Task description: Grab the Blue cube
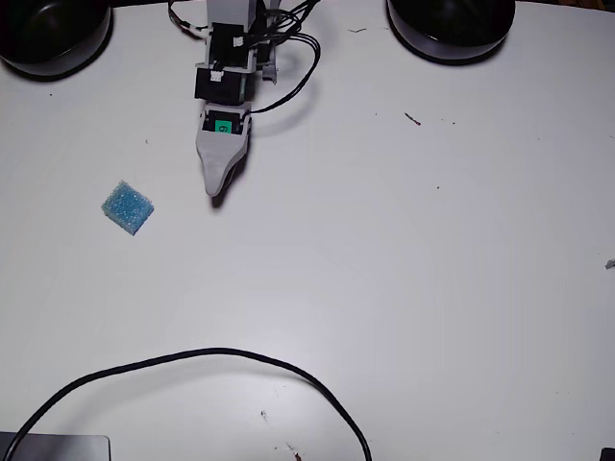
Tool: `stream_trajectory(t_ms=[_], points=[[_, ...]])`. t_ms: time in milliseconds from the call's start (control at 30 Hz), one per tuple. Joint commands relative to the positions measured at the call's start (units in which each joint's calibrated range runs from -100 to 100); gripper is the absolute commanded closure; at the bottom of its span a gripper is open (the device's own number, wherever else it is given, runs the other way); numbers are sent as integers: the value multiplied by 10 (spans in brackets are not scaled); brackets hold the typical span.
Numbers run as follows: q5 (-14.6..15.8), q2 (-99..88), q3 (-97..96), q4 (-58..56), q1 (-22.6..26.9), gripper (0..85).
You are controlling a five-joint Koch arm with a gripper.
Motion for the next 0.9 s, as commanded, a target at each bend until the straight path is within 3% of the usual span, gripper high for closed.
stream_trajectory(t_ms=[0,467,600,733,867], points=[[-3,-2,8,23,0,365],[-18,15,9,51,0,390],[-42,15,9,55,-1,387],[-45,20,8,77,-1,383],[-74,-26,6,75,-1,388]])
